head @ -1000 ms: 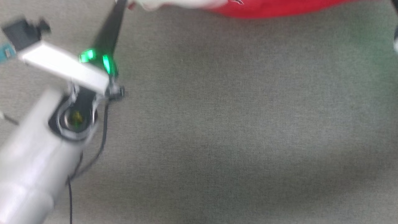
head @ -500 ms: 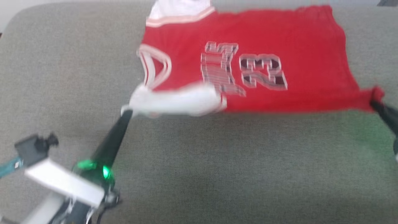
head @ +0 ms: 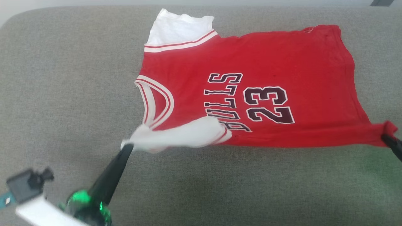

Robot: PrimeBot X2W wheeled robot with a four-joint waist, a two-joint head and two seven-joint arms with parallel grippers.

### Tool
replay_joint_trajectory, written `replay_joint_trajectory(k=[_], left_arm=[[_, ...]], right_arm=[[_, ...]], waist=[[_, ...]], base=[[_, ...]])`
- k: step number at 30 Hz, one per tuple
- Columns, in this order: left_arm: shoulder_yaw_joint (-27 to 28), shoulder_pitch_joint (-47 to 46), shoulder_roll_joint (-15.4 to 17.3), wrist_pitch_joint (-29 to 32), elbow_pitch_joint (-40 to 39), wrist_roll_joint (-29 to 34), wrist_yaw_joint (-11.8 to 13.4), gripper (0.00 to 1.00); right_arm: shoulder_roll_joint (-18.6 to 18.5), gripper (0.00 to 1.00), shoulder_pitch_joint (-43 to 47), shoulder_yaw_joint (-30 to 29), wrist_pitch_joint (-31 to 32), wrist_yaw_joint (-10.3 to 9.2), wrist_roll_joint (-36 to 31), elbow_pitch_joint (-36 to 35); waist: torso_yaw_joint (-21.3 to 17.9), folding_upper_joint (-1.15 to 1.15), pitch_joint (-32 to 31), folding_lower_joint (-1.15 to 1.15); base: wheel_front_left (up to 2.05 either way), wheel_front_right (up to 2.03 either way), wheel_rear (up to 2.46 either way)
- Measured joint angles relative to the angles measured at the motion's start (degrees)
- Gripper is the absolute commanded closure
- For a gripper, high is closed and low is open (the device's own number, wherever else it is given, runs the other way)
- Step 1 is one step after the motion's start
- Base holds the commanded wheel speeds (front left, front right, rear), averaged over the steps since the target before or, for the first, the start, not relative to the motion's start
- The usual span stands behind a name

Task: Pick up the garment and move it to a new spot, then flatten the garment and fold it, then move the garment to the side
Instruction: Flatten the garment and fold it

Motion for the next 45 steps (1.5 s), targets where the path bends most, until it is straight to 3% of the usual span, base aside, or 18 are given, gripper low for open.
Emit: replay_joint_trajectory(k=[8, 16, 22, 32, 33, 34, 35, 36, 37, 45], left_arm=[[-1.66, -15.91, -2.38, 5.95, 9.49, -2.41, 0.00, 1.00], [-4.09, -29.87, -7.55, 11.25, 26.03, -3.22, 0.00, 1.00], [-5.06, -34.77, -8.91, 12.33, 34.31, -2.58, 0.00, 1.00], [-8.82, -38.44, -8.95, 11.78, 39.24, 1.01, -0.04, 1.00], [-9.44, -38.84, -8.81, 11.77, 39.82, 1.32, -0.18, 0.74], [-10.04, -39.24, -8.65, 11.63, 40.32, 1.90, -0.18, 0.29], [-10.60, -39.63, -8.53, 10.85, 40.81, 2.97, -0.19, 0.00], [-11.29, -39.98, -8.32, 10.15, 41.29, 3.92, -0.19, 0.00], [-11.90, -40.16, -7.75, 9.32, 41.33, 4.70, -0.19, 0.00], [-19.50, -42.68, 1.53, 7.49, 39.82, 14.89, -0.01, 0.00]], right_arm=[[8.36, 1.00, -6.82, -6.32, 8.32, 0.00, -6.35, 0.86], [16.60, 1.00, -14.76, -9.67, 13.51, -0.01, -12.70, 6.02], [19.80, 1.00, -19.13, -9.84, 15.18, -0.02, -17.16, 8.17], [21.65, 1.00, -20.60, -9.26, 15.48, -0.02, -21.37, 10.21], [21.79, 1.00, -20.73, -9.16, 15.48, -0.02, -21.52, 10.33], [21.85, 1.00, -20.84, -8.98, 15.44, -0.02, -21.83, 10.44], [21.92, 0.83, -20.96, -8.64, 15.38, -0.02, -22.19, 10.58], [21.98, 0.50, -21.03, -8.12, 15.22, -0.03, -22.50, 10.66], [22.09, 0.00, -21.04, -7.81, 14.86, -0.03, -22.74, 10.66], [21.99, 0.00, -18.46, -8.42, 11.67, -0.03, -23.81, 10.50]], waist=[[-0.25, 0.00, 2.15, 0.00], [-0.42, 0.00, 6.66, 0.00], [-1.23, 0.00, 10.08, 0.00], [-1.76, 0.00, 12.77, 0.00], [-1.76, 0.00, 12.74, 0.00], [-1.75, 0.00, 12.63, 0.00], [-1.74, 0.00, 12.41, 0.00], [-1.74, 0.00, 12.10, 0.00], [-1.75, 0.00, 11.74, 0.00], [-1.37, 0.00, 6.68, 0.00]], base=[[0.00, 0.00, 0.00], [0.00, 0.00, 0.00], [0.00, 0.00, 0.00], [0.00, 0.00, 0.00], [0.00, 0.00, 0.00], [0.00, 0.00, 0.00], [0.00, 0.00, 0.00], [0.00, 0.00, 0.00], [0.00, 0.00, 0.00], [0.00, 0.00, 0.00]])
